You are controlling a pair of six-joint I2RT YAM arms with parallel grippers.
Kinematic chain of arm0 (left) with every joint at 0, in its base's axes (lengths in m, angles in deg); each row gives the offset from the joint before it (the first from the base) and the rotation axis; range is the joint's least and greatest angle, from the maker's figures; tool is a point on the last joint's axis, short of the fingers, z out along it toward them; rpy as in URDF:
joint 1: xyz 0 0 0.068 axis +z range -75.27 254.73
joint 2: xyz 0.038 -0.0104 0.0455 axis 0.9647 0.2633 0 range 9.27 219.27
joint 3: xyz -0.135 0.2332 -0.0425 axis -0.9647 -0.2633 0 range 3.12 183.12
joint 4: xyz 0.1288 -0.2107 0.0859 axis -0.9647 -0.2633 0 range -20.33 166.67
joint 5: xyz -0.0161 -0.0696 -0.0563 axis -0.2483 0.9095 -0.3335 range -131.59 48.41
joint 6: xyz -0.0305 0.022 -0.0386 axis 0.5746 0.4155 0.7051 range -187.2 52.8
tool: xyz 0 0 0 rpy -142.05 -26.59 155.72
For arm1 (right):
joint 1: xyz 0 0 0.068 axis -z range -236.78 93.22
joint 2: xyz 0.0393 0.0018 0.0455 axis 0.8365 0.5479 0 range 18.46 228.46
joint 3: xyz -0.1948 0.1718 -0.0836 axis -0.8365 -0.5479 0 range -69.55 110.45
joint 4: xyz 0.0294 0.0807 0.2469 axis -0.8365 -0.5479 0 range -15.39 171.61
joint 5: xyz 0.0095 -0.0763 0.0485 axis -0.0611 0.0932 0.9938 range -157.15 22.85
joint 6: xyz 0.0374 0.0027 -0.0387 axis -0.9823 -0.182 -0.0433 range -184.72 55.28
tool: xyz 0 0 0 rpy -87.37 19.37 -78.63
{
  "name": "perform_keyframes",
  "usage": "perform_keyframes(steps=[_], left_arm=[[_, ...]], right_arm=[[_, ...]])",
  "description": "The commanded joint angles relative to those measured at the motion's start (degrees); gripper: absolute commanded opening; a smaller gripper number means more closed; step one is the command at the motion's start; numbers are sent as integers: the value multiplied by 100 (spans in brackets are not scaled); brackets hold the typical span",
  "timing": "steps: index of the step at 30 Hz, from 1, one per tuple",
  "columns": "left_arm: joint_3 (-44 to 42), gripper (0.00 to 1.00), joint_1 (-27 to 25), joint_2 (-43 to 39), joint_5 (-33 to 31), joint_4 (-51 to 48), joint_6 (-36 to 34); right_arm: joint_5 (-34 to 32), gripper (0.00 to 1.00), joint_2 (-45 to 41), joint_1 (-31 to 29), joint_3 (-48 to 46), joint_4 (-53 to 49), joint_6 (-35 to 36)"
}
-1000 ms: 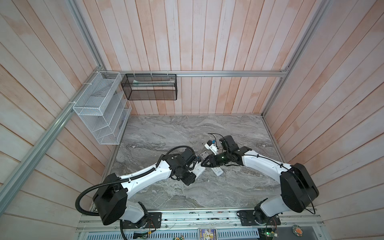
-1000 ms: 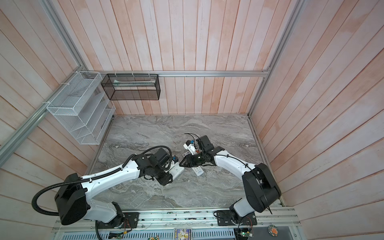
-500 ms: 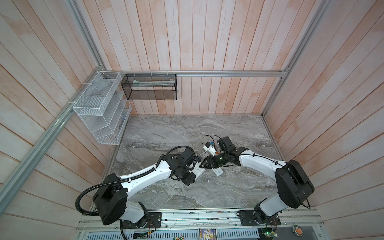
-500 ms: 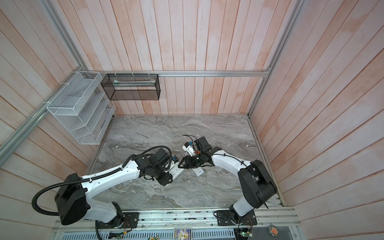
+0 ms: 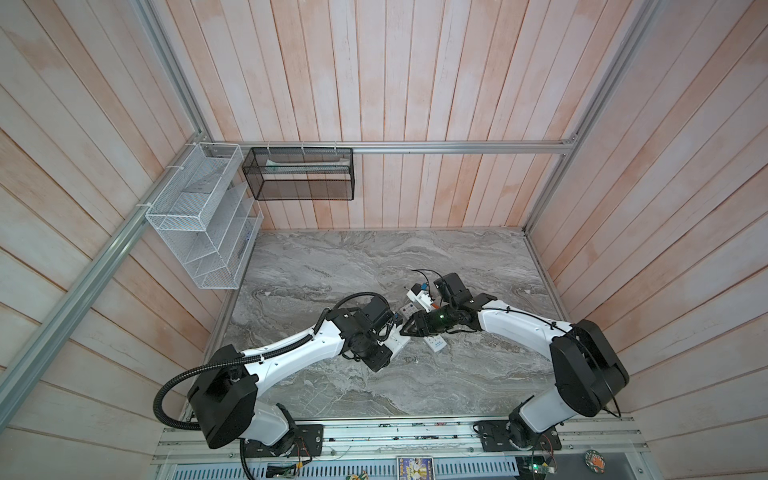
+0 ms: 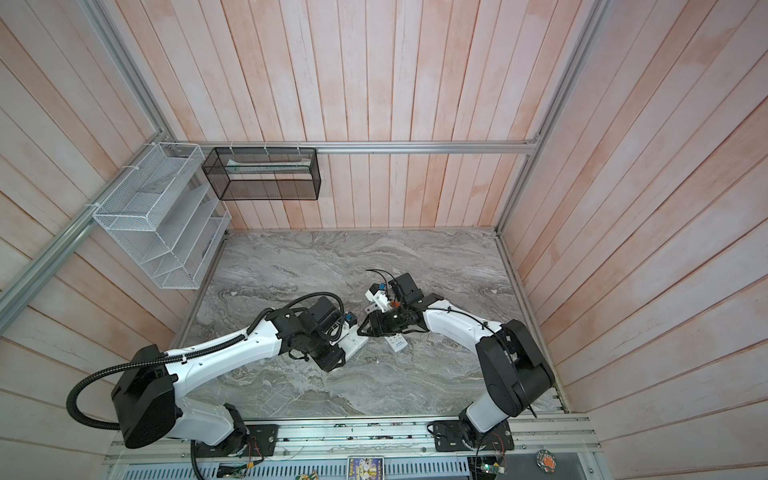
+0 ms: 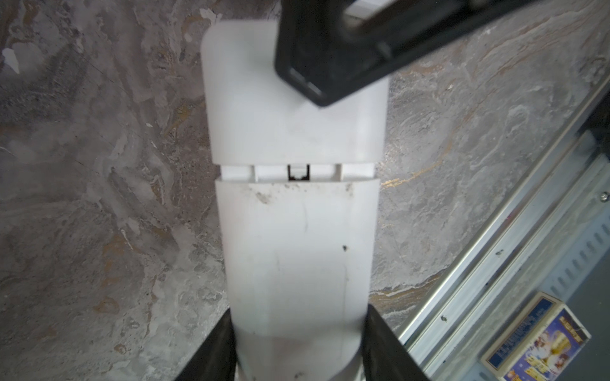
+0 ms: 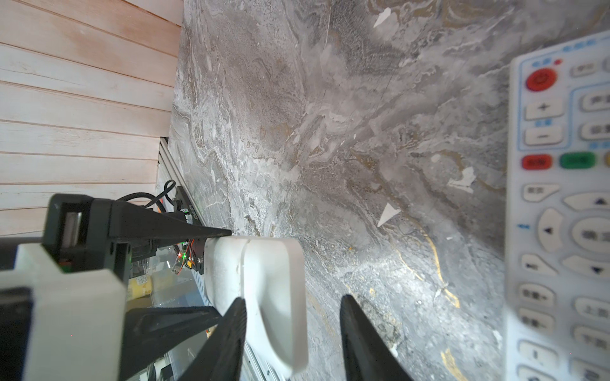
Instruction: Unload the batteries from the remote control
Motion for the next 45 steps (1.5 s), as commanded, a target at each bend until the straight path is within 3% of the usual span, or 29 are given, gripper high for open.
perform_keyframes(steps=[1, 12, 22, 31, 39, 45], left_arm=[[-54, 39, 12, 74, 72, 3, -53], [-41, 38, 12, 164, 72, -16, -52], [-36, 38, 12, 99, 54, -18, -44], [-33, 37, 12, 140, 76, -8, -51], [-40, 37, 12, 131, 84, -1, -44], [-41, 37, 12, 184, 102, -6, -43]], right_arm=[[-43, 48, -109, -28, 146, -87, 82], [158, 35, -240, -25, 17, 79, -20], [27, 49, -132, -24, -103, 41, -9], [154, 43, -93, -61, -163, 139, -76], [153, 46, -9, -159, -228, 215, -92], [-34, 36, -48, -156, -156, 133, -66]])
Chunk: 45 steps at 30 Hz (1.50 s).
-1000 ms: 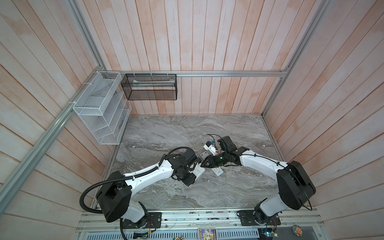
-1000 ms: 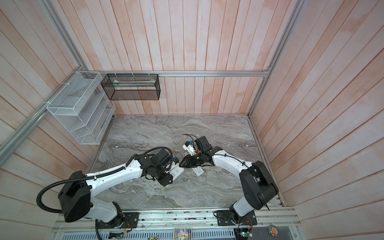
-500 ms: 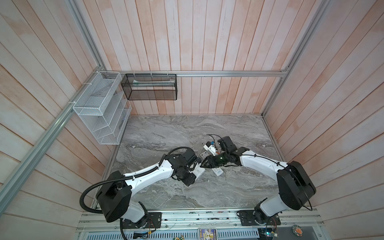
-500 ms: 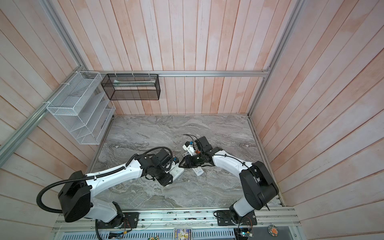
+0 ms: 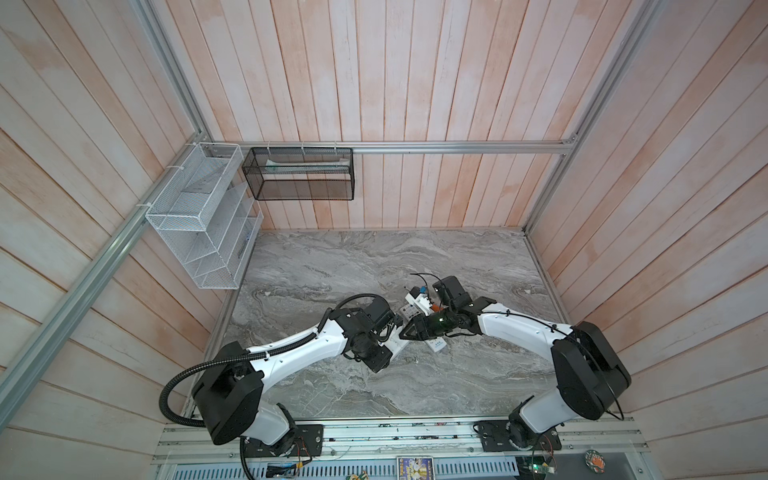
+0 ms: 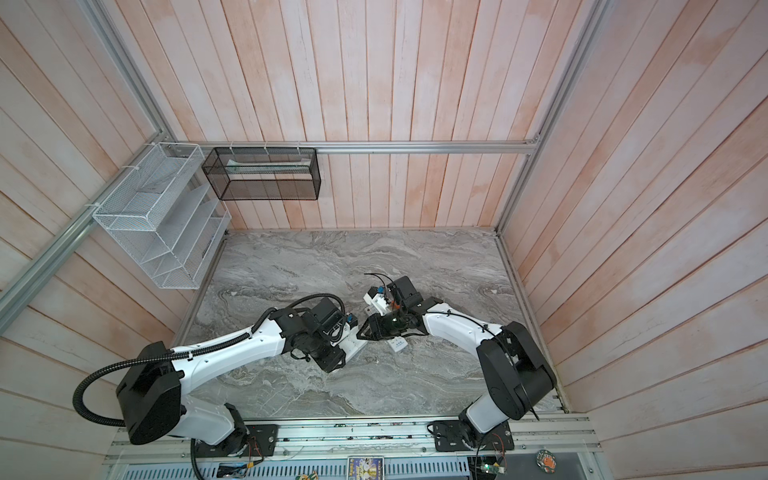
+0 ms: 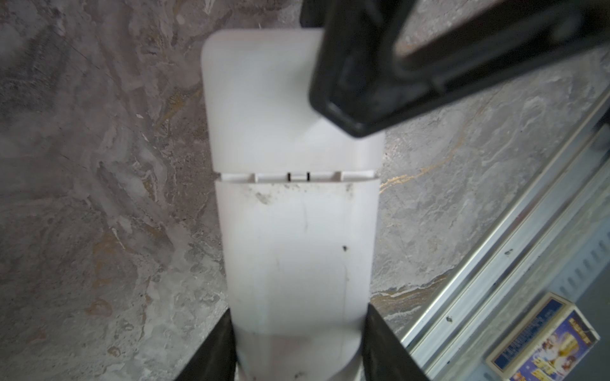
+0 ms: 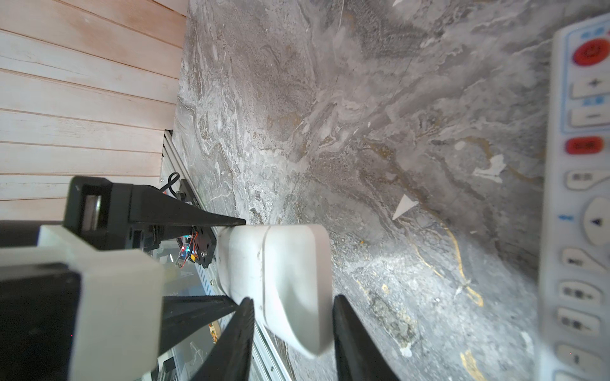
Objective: Unload the batteries from the remote control
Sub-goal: 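Pull the battery cover off the remote with the right gripper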
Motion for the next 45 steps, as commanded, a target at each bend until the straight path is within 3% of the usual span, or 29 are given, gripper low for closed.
perform_keyframes(steps=[1, 8, 26, 34, 38, 45], left_arm=[[-39, 37, 12, 48, 95, -3, -44], [-39, 37, 12, 117, 73, -18, -37], [-34, 36, 12, 91, 74, -11, -35], [-30, 36, 14, 67, 65, -11, -35], [-30, 36, 12, 48, 64, -9, -35], [-39, 36, 17, 40, 12, -9, -29]], right_arm=[[-48, 34, 31, -30, 19, -8, 3], [242, 28, -34, -45, -84, 298, -150], [306, 33, 136, -88, -174, 395, -129], [326, 20, 216, -102, -112, 399, -106], [255, 9, 203, -100, -64, 323, -55], [259, 6, -82, 62, 36, 247, -55]])
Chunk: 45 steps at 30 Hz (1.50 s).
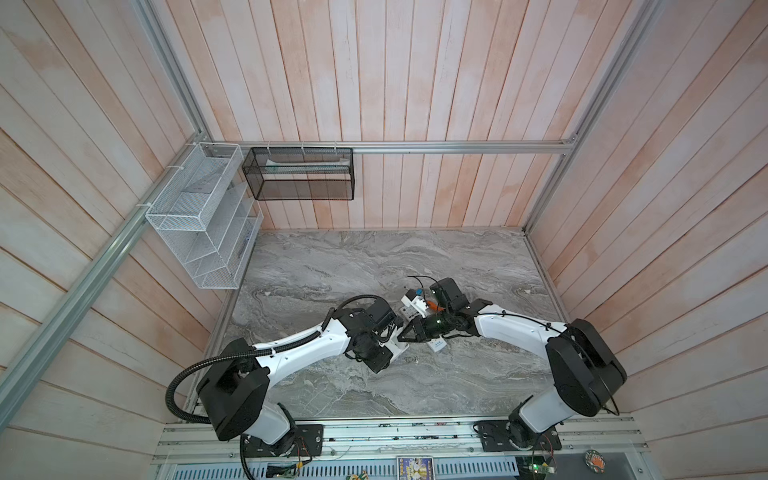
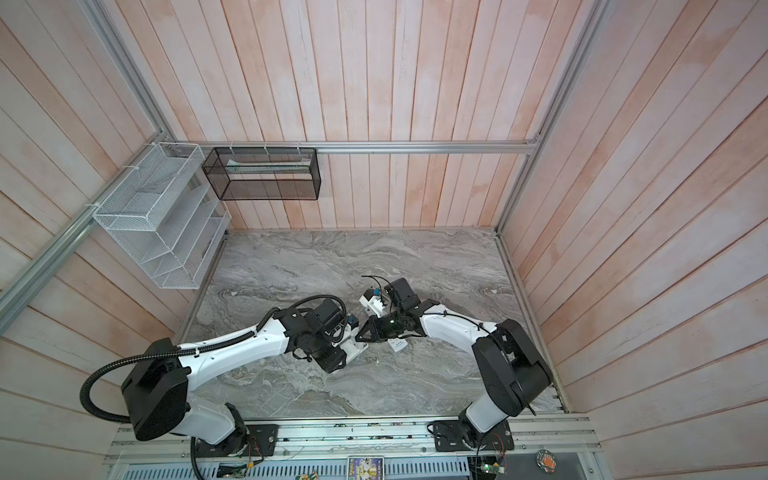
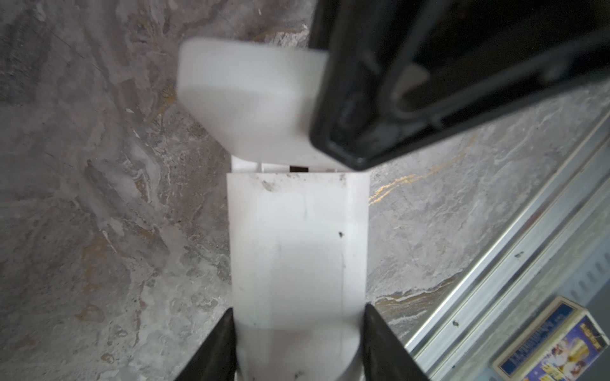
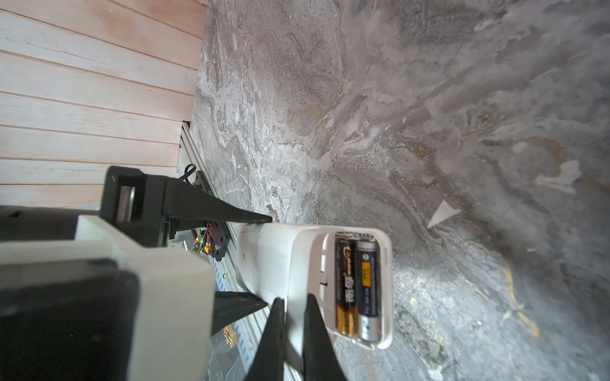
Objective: Unload the batteries from the remote control
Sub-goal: 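Pull the battery cover off the remote with the right gripper, then lower the battery cover onto the table and open the right gripper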
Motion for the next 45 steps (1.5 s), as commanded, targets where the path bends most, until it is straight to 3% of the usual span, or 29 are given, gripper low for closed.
perform_keyframes(steps=[1, 13, 32, 45], left_arm=[[-41, 36, 15, -129, 8, -51, -37], [-94, 36, 13, -245, -43, -30, -11], [-196, 36, 21, -473, -82, 41, 9], [-230, 36, 21, -582, -97, 58, 17]], right_arm=[[-115, 6, -235, 172, 137, -115, 39], [156, 6, -332, 506, 235, 583, -513], [600, 6, 2490, 415, 1883, 2110, -1296], [420, 9, 3435, 367, 2493, 1770, -1088]])
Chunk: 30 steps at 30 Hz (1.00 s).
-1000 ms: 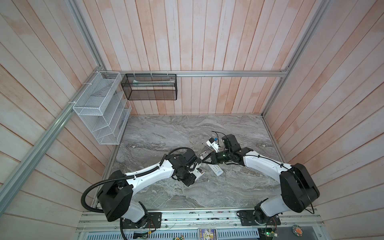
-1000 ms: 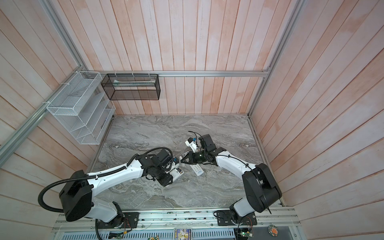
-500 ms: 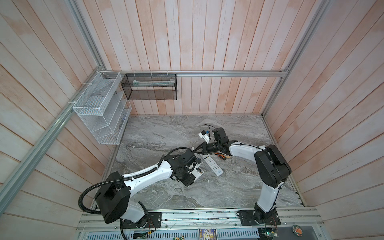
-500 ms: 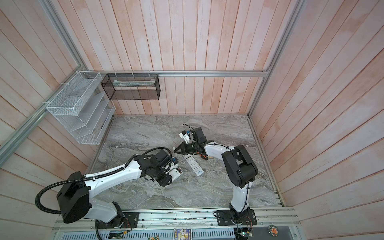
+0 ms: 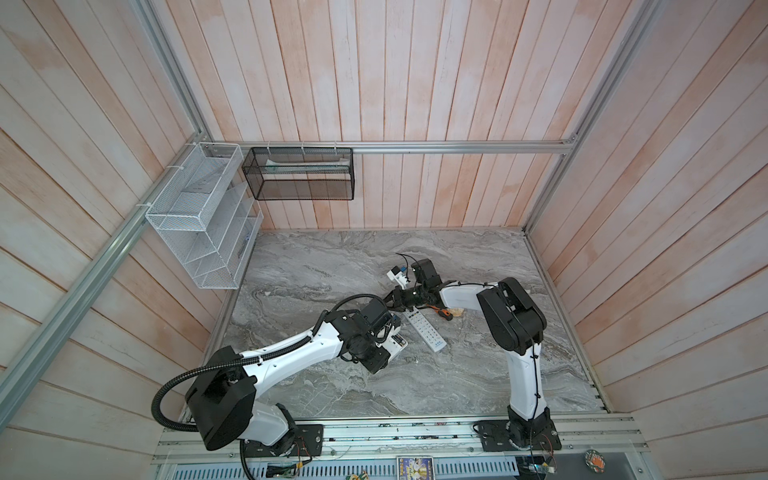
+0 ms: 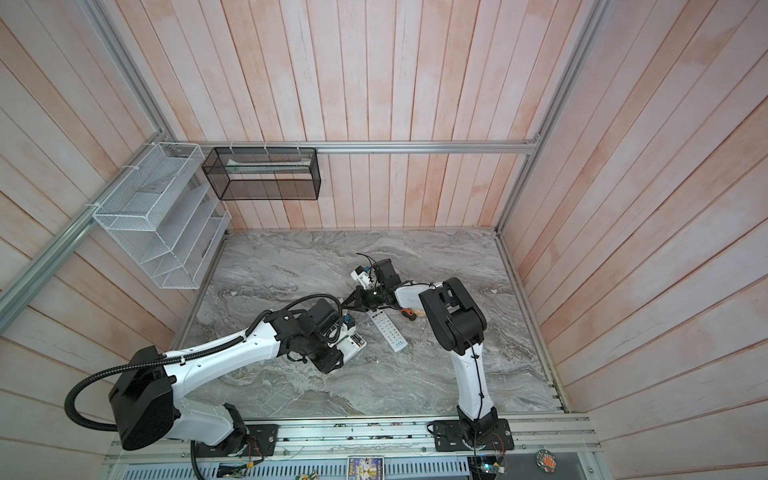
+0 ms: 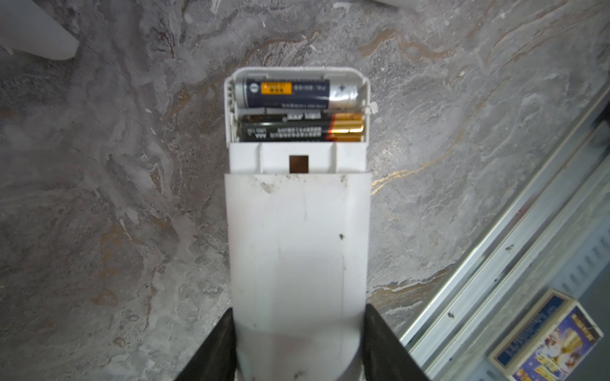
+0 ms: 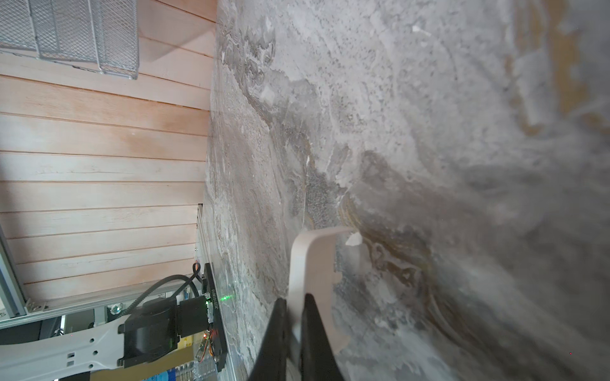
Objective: Unload the batteries from the remote control
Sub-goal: 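Lower the battery cover onto the table and open the right gripper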
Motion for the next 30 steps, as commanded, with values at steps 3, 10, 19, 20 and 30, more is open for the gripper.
perform_keyframes(steps=[3, 10, 19, 20, 30], left_arm=[[-75, 36, 21, -153, -49, 76, 17], [-74, 36, 30, -123, -37, 75, 14], [-79, 36, 30, -120, -23, 76, 12], [-75, 36, 30, -114, -23, 75, 20], [-72, 36, 30, -128, -36, 71, 10]], right_arm=[[-220, 14, 217, -22, 376, -441, 321], [-643, 27, 253, 3, 635, -1092, 733], [-1197, 45, 236, -2, 1022, -1794, 1142], [-1280, 48, 227, 4, 1058, -1883, 1192], [-1324, 62, -63, 19, 1059, -1965, 1370]])
